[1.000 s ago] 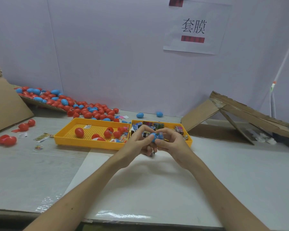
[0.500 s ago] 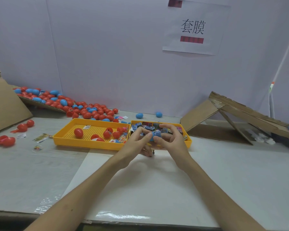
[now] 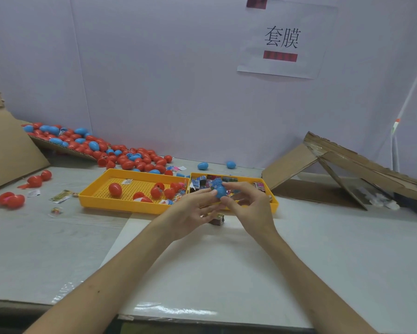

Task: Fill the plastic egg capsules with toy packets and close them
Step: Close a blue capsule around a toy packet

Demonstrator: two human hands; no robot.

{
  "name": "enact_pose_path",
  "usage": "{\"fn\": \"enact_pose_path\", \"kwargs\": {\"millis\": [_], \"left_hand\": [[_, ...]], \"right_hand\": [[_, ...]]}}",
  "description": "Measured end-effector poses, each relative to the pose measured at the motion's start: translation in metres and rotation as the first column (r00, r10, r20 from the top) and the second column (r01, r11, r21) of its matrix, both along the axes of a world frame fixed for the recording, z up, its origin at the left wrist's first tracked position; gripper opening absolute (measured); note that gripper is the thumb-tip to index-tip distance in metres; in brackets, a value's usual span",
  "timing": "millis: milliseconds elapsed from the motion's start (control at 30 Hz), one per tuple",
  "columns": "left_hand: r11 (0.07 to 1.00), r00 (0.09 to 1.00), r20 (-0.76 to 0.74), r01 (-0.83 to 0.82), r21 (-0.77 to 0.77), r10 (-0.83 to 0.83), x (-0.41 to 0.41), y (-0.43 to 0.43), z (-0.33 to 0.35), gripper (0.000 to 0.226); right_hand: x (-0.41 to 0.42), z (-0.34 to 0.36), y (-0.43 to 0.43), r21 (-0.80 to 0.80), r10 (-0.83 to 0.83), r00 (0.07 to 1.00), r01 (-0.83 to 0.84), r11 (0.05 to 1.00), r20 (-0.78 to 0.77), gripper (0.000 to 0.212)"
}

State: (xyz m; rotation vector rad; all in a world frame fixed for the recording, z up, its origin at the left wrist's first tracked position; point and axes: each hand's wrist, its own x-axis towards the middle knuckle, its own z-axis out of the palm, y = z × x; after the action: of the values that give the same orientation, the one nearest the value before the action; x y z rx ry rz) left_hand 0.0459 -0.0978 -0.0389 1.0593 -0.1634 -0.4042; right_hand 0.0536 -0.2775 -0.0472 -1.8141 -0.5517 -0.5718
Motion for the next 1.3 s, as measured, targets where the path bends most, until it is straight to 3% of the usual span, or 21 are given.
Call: {"fn": "enact_pose_path", "kwargs": {"millis": [133,400,567,833,1300], "left_hand": [[0.999,0.999,-0.021,0.041,-0.001,-0.042,-0.0005,-0.0004,0.0011,0.022],[0.999,0.999,0.004,0.039,0.038,-0.039,-0.003,-0.0014,0.0001,0.023],[0.998,0.999,0.022,0.037,0.042,-0.038,-0.0024,-0.0017,0.0006,0.036],[0.996,0.994,0.069,0.083,0.034,-0.085,-0.0029,-0.0014,0.0022,0.03],[0.995,0.993,0.079,0.082,0.06,-0.087,-0.0003,-0.0018,-0.0039,0.029]], "right_hand": [[-0.0008,0.002,-0.0008,0.03,0.008,1.0,-0.008,1.0,0.028,0.035],[-0.0007,0.0009,-0.001,0.054,0.003,0.997,-0.007,0.999,0.074,0.035],[0.001,-0.0002,-0.0005,0.072,0.003,0.999,-0.007,0.997,0.048,0.038],[0.0043,-0.0018,-0.0033,0.053,0.009,1.0,-0.007,0.999,-0.019,0.029],[0.0069,-0.0057,-0.0074,0.078,0.02,0.999,-0.022,0.997,0.035,0.028]]}}
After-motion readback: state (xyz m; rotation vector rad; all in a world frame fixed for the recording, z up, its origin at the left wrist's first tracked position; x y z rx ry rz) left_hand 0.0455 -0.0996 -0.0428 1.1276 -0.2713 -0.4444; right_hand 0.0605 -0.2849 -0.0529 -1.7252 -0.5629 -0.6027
